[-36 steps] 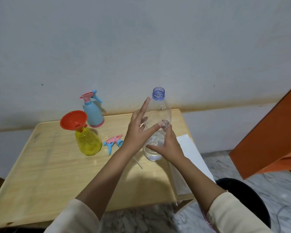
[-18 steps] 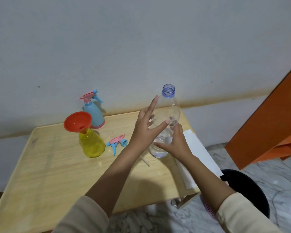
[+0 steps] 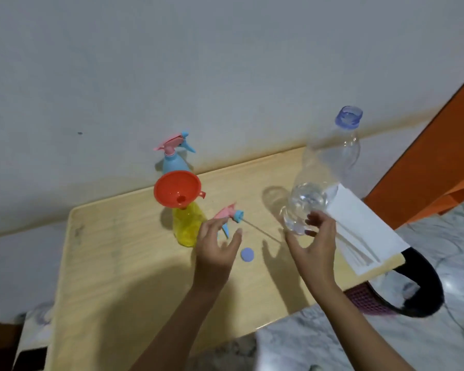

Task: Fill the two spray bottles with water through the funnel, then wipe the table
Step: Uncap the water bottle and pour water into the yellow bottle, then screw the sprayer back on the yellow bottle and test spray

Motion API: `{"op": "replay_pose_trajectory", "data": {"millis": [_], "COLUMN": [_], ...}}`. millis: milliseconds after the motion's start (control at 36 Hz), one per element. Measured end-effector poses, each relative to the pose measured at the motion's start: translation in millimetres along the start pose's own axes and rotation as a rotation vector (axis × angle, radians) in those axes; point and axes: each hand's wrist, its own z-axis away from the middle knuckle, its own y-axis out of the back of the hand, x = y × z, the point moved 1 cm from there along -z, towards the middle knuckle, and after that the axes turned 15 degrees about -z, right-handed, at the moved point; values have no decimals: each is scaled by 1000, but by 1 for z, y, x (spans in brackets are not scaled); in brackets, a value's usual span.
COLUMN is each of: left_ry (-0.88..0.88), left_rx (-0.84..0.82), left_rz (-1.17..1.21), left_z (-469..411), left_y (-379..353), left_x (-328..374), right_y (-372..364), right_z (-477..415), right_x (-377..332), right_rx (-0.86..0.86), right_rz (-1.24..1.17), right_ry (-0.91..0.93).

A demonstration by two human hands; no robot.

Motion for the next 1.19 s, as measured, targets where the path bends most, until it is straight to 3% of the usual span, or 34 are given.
{"op": "replay_pose_trajectory", "data": {"millis": [167, 250, 361, 694, 861, 1028, 1111, 1194], "left_ry": [276, 241, 181, 165, 116, 52, 60, 63], "left_rx": [133, 119, -54, -155, -157, -92, -89, -99], "left_rz": [-113, -72, -57, 176, 131, -15, 23, 36], "left_z": [-4, -25, -53, -59, -58, -55, -53, -51], "left_y": [37, 48, 49, 45, 48, 55, 60, 64], "left_x": [-71, -85, -90, -92, -92, -100, -107, -107], "right_y": [-85, -122, -157, -175, -174, -141, -120, -107], "right_z": [11, 1, -9, -16, -20, -52, -71, -79], "right_x": [-42, -66, -83, -90, -94, -96, -70, -30], "right_rx": [-308, -442, -543, -501, -474, -304, -318, -319], "right_rz": [-116, -141, -127, -46, -83, -220, -80, 75], "right_ry": [-15, -31, -59, -72, -96, -117, -144, -281]}}
